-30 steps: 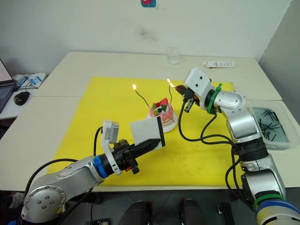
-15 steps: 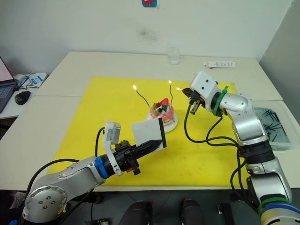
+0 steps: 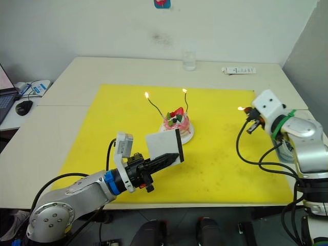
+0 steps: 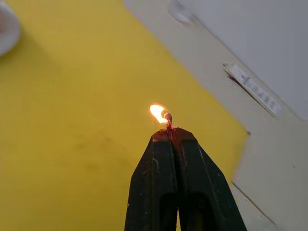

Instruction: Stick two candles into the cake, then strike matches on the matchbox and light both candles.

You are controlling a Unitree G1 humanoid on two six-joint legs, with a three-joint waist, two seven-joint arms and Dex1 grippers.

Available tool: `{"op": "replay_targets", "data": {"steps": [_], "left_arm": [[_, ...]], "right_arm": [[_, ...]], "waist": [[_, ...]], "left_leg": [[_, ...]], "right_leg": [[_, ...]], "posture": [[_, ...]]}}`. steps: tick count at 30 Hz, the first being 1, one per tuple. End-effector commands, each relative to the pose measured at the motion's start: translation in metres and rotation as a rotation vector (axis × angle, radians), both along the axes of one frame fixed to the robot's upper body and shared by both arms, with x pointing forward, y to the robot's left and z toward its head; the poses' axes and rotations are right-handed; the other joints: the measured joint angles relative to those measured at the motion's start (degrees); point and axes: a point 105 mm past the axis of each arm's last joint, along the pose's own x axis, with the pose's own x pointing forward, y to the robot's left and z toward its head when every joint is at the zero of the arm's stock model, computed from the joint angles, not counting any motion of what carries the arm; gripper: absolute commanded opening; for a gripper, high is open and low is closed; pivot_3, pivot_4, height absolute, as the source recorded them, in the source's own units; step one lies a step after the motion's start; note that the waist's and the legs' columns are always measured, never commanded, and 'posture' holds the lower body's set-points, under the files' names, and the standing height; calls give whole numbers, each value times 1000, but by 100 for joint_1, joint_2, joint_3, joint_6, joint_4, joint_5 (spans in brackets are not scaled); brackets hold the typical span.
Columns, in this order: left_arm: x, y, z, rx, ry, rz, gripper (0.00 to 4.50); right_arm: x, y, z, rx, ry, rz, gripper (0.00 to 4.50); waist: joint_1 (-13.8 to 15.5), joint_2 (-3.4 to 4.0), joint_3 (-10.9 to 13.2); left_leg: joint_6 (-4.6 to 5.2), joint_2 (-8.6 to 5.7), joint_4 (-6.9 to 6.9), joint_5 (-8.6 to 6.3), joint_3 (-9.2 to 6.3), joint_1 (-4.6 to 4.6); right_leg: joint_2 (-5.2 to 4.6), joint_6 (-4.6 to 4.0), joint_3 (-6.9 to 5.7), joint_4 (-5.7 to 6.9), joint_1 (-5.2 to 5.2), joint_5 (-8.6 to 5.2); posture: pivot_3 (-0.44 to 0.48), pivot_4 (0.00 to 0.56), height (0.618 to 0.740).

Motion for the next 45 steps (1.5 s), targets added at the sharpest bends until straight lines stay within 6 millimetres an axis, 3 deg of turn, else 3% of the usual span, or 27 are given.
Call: {"op": "replay_targets", "data": {"steps": [1, 5, 10, 20, 24, 33, 39, 45], "left_arm": [[0, -2, 7, -28, -31, -9, 0], [-2, -4, 6, -34, -28, -17, 0], [-3, -3, 5, -30, -26, -20, 0], [-6, -4, 4, -30, -24, -29, 0], [-5, -2, 5, -30, -27, -26, 0], [-5, -3, 5, -27, -27, -30, 0], [-4, 0, 2, -11, -16, -34, 0], [-2, 4, -9, 17, 103, -49, 0]], "right_arm": [[-5, -31, 14, 10, -56, -175, 31], [-13, -68, 6, -23, -37, -354, 31], [-27, -98, -13, -40, -10, -497, 31], [-37, -122, -33, -41, 23, -588, 31], [-39, -127, -34, -2, 20, -617, 1017], [-38, -125, -30, 13, -6, -617, 4387], [-36, -117, -18, 0, -69, -589, 4485], [-21, -40, 0, 74, -92, -210, 4485]], "waist": [[2, 0, 0], [3, 1, -1], [4, 2, -1], [-6, 7, -4], [-6, 7, -4], [-7, 8, -5], [-7, 9, -5], [-18, 13, -7]], "left_leg": [[0, 0, 0, 0, -1, -1], [0, -2, 0, 0, 1, -3], [0, -3, 0, 0, 2, -3], [0, -5, 2, 0, 2, 0], [0, -6, 3, 0, 3, -1], [0, -5, 1, 0, 1, -1], [0, -4, 1, 0, 2, 0], [0, 0, 1, 0, -1, 2]], "right_leg": [[0, 0, -1, 0, 0, 0], [1, 2, 1, -3, 0, 0], [1, 3, 2, -5, 0, 0], [4, 2, 4, -1, 1, 0], [3, 3, 7, -4, 1, 1], [6, 5, 5, -3, 1, 2], [6, 5, 6, -3, 0, 2], [10, 5, 6, 1, 0, 2]], "posture": [[0, 150, 740], [0, 150, 740], [0, 150, 740], [0, 150, 740], [0, 150, 740], [0, 150, 740], [0, 150, 740], [0, 150, 740]]}}
